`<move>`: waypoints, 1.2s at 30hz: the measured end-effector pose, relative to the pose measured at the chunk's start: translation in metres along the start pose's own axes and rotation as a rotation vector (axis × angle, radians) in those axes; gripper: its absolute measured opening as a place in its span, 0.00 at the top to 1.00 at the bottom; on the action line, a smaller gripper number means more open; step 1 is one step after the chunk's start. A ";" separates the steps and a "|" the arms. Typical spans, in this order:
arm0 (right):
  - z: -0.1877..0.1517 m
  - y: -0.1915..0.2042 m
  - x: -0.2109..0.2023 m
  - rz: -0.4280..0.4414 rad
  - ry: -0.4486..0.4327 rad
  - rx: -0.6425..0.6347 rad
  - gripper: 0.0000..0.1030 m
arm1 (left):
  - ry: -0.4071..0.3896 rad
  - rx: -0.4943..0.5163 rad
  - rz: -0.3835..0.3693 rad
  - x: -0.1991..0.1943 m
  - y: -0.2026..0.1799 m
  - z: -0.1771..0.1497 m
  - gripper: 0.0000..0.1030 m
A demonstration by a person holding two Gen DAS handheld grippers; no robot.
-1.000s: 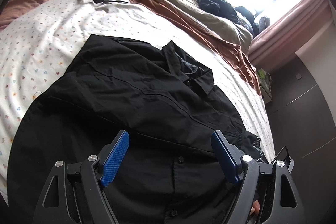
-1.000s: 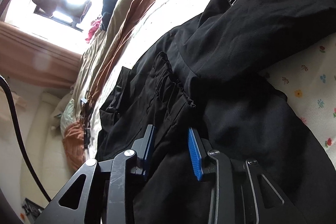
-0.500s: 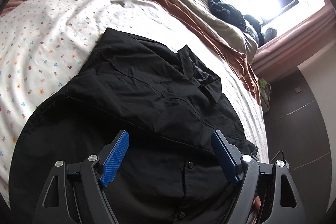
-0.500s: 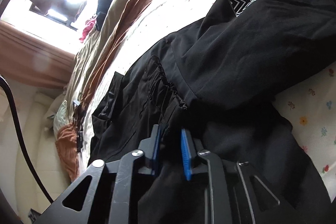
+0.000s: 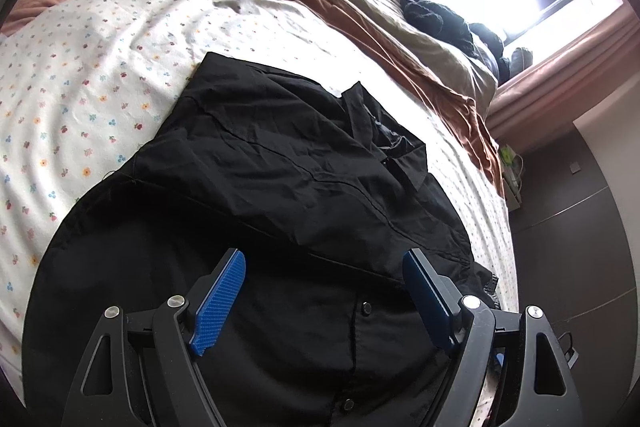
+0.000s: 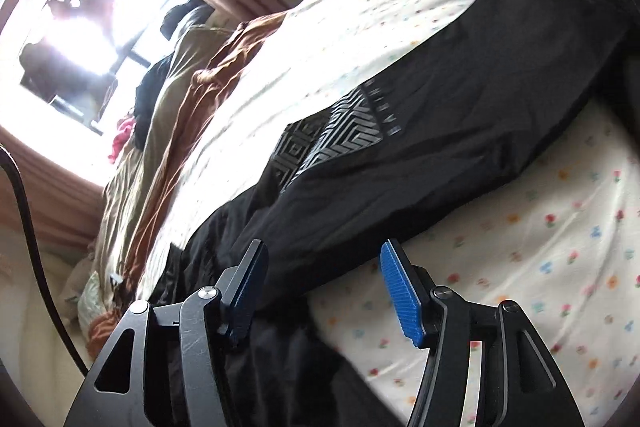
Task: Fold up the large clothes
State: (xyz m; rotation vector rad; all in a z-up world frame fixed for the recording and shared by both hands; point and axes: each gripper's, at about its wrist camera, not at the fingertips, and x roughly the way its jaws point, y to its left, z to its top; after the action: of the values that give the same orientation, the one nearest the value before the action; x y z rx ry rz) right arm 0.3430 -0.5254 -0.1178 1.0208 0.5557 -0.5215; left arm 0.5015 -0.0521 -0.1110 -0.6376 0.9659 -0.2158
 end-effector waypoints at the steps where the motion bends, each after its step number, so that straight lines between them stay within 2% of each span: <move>1: 0.006 -0.009 -0.004 -0.028 -0.014 0.010 0.43 | -0.002 -0.004 -0.002 -0.001 0.000 0.000 0.21; 3: 0.015 -0.029 -0.014 -0.087 -0.051 0.046 0.43 | -0.007 -0.004 -0.004 -0.003 -0.001 0.001 0.21; 9: 0.037 -0.076 -0.029 -0.118 -0.076 0.153 0.43 | -0.017 -0.012 -0.004 -0.006 -0.002 0.001 0.20; 17: 0.040 -0.075 -0.005 -0.079 -0.007 0.137 0.43 | -0.002 0.000 0.008 0.000 -0.005 -0.001 0.20; 20: 0.045 -0.076 0.004 -0.033 0.047 0.129 0.43 | 0.006 -0.004 0.006 0.003 -0.004 -0.001 0.20; 22: 0.049 -0.084 0.006 -0.004 0.054 0.154 0.43 | 0.012 -0.006 0.006 0.005 -0.003 -0.002 0.20; 23: 0.050 -0.087 0.004 -0.012 0.045 0.152 0.52 | 0.014 -0.008 0.006 0.005 -0.003 -0.001 0.20; 24: 0.052 -0.088 0.002 -0.029 0.032 0.139 0.74 | 0.014 -0.012 0.006 0.006 -0.001 -0.001 0.20; 26: 0.055 -0.090 -0.002 -0.017 0.009 0.124 0.94 | 0.015 -0.020 0.003 0.006 0.000 -0.001 0.20; 31: 0.055 -0.060 -0.023 0.097 -0.060 0.045 0.96 | 0.012 -0.031 0.003 0.005 0.001 -0.001 0.20; 36: 0.035 0.010 -0.041 0.215 -0.072 -0.116 0.96 | 0.006 -0.025 0.001 0.002 -0.001 -0.001 0.20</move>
State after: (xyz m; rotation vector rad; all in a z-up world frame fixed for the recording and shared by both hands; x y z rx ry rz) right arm 0.3248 -0.5460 -0.0703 0.9345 0.4015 -0.3307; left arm 0.5020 -0.0543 -0.1118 -0.6596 0.9760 -0.2056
